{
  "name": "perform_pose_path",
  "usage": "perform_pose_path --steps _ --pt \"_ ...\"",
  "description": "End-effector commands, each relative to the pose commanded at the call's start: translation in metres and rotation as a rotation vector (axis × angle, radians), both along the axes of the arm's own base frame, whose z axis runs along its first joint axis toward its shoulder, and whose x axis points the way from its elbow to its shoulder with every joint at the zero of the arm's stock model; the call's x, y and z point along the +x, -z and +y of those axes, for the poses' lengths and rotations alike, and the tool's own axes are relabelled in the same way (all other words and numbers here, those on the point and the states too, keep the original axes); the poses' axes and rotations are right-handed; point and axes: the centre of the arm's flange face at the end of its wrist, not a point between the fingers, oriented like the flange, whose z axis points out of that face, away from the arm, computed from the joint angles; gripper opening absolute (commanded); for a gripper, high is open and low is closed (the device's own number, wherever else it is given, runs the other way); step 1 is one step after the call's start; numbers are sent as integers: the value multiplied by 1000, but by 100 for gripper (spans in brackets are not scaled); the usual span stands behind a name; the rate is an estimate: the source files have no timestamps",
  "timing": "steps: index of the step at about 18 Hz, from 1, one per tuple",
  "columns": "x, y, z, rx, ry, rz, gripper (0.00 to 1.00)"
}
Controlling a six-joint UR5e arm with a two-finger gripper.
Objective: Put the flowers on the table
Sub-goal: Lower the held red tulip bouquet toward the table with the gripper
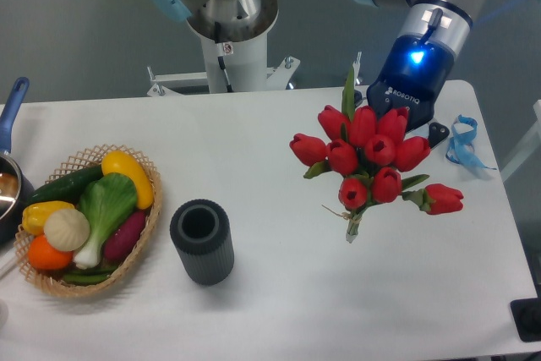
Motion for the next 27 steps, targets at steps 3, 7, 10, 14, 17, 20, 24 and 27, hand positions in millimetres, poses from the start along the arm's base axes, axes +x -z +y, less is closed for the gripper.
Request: perform_pose_path --steps 3,7,10,14,17,20,24,27 --pt "-3 6 -8 -2 -4 14 38" --pt "-5 4 -15 -10 -19 25 38" --pt "-4 -2 -20 -29 -36 43 38" --pt "2 -5 -27 -196 -123 124 37" --pt "9 -12 -22 -277 -156 179 37" --pt "26 12 -3 -443 -132 268 37" --pt "35 63 31 -738 -69 417 37" --pt "30 104 42 -886 -3 470 37"
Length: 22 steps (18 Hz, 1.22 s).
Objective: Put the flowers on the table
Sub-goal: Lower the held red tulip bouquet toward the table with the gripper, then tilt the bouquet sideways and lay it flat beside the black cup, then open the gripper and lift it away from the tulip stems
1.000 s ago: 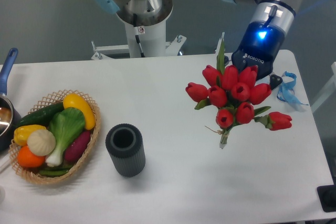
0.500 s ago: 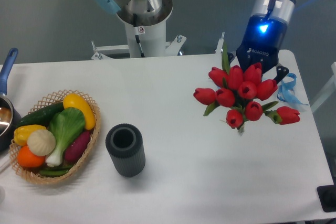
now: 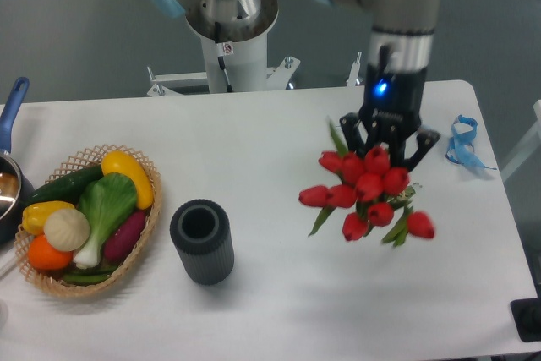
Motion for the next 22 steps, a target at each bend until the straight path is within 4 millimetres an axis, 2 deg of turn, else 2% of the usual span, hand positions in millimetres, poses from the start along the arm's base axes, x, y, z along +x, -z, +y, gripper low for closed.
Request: perform_pose_path --steps 6,10,13,15,16,17,18,20,22 --pt "1 79 31 -261 30 19 37" --pt "0 111 50 -305 72 1 37" --pt "0 130 54 -317 73 -23 37" --pt "6 140 63 -323 90 -31 37" --pt "5 140 64 -318 91 -32 40" --pt "3 132 67 -307 99 -22 65" --pt "0 125 70 -289 100 -14 100" --pt "-5 110 74 -264 88 7 100" --pt "-14 71 76 -220 78 61 100"
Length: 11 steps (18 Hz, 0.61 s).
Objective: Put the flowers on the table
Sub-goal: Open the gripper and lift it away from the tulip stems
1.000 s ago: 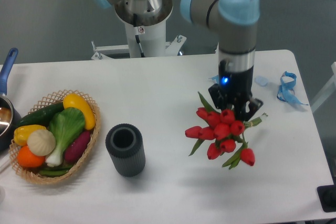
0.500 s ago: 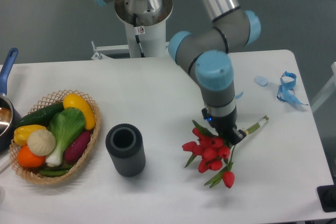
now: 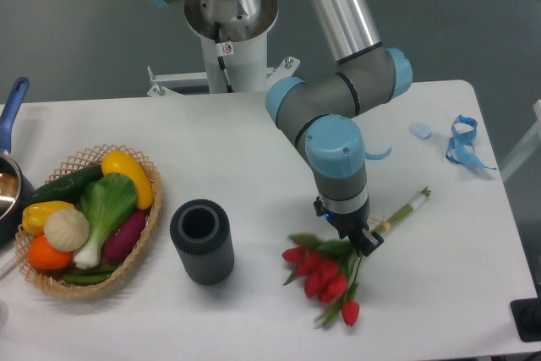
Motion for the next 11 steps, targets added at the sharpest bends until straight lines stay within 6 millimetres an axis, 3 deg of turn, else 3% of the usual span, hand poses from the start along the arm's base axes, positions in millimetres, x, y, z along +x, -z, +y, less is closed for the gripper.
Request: perform_pose_path --steps 2,4,6,8,11 --pt "-10 -22 -4 22 -12 31 100" --pt "-18 -62 -10 54 -23 78 100" --pt "-31 -86 -23 101 -32 45 100" --pt "-43 -132 -54 148 -59 -7 100" --pt "-55 -158 -83 120 2 -48 100"
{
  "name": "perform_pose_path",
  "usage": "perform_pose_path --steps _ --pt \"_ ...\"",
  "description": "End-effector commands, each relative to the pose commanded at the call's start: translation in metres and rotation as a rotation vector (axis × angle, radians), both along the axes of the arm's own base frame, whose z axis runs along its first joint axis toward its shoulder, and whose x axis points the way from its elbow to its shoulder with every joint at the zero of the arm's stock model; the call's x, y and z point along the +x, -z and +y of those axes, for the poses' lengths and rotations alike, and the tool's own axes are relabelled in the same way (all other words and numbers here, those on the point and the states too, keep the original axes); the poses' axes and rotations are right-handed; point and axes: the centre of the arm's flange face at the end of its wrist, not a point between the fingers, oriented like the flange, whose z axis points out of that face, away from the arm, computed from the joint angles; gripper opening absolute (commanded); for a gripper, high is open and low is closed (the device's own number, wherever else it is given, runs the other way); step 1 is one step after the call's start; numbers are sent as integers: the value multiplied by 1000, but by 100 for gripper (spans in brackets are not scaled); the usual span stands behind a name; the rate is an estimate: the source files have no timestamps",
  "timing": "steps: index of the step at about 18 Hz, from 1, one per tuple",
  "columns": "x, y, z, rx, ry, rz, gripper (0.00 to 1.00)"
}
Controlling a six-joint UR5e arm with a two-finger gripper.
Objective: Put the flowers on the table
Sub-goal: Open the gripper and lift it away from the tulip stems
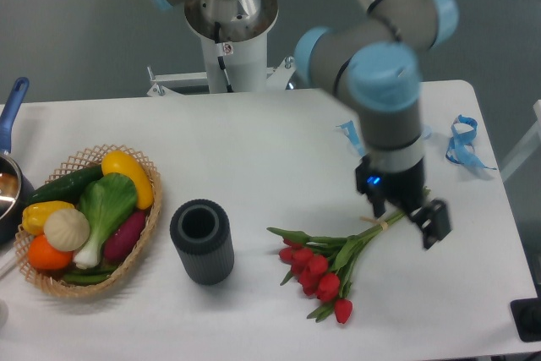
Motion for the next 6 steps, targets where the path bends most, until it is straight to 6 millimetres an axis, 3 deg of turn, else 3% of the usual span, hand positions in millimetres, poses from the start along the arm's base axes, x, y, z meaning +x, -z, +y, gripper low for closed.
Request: perform_pose_path --steps 3,6 --pt "-10 -12 -44 28 68 -48 100" --pt "-12 -15 -68 25 123 -69 100"
